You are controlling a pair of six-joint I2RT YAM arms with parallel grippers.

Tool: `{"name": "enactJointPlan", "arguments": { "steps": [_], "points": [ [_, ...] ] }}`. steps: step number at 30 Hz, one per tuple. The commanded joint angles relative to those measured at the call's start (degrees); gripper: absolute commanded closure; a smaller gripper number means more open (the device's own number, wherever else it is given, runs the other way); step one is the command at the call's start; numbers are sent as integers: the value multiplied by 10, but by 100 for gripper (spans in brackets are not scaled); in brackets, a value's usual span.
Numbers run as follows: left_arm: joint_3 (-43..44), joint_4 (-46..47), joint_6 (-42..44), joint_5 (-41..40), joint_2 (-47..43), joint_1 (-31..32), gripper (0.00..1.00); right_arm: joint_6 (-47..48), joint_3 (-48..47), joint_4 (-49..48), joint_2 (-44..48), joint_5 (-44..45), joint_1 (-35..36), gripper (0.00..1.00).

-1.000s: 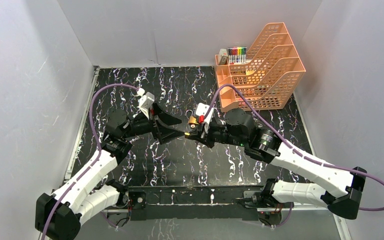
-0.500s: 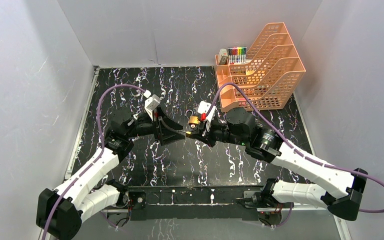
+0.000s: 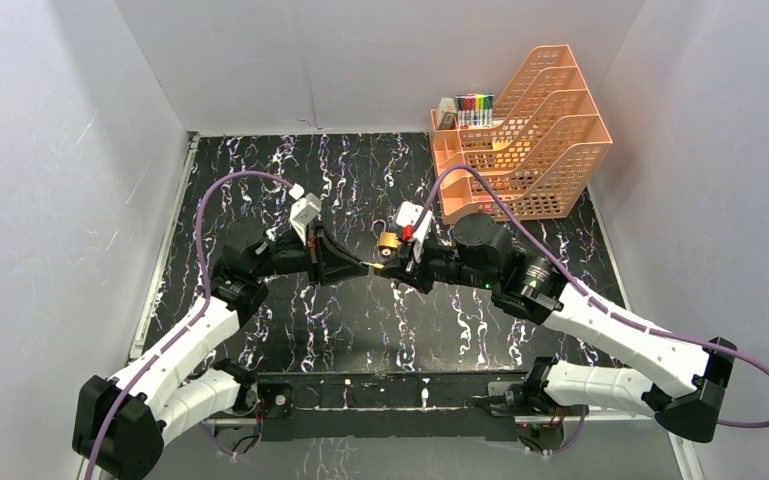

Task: Lock with the key
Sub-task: Lock the lock.

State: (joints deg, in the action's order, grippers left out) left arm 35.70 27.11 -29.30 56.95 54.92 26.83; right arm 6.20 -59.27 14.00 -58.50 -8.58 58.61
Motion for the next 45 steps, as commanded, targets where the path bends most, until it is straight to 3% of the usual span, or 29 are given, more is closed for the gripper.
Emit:
{"name": "enactJointPlan", "arguments": {
  "steps": [1, 6, 10, 11, 15, 33, 42, 45],
  "points": [
    [-16, 52, -17, 24, -10, 2, 100, -2, -37, -43, 8, -7, -11, 100],
    [-15, 88, -37, 0, -14, 1, 100, -10, -38, -50, 14, -30, -26, 99],
    [-16, 130, -63, -12, -16, 1, 100, -10, -37, -59, 24, -45, -35, 47],
    [-15, 135, -68, -14, -17, 1, 100, -10, -37, -60, 27, -49, -38, 40],
    [-11, 145, -74, -21, -20, 1, 100, -8, -36, -70, 37, -76, -58, 31],
    [-13, 176, -87, -47, -32, 1, 100, -19, -36, -99, 1, -252, -142, 33],
    [-20, 198, -85, -66, -25, 1, 100, -46, -29, -128, -34, -304, -152, 40],
    [-22, 201, -84, -69, -23, 1, 100, -47, -28, -129, -37, -304, -152, 48]
  ]
}}
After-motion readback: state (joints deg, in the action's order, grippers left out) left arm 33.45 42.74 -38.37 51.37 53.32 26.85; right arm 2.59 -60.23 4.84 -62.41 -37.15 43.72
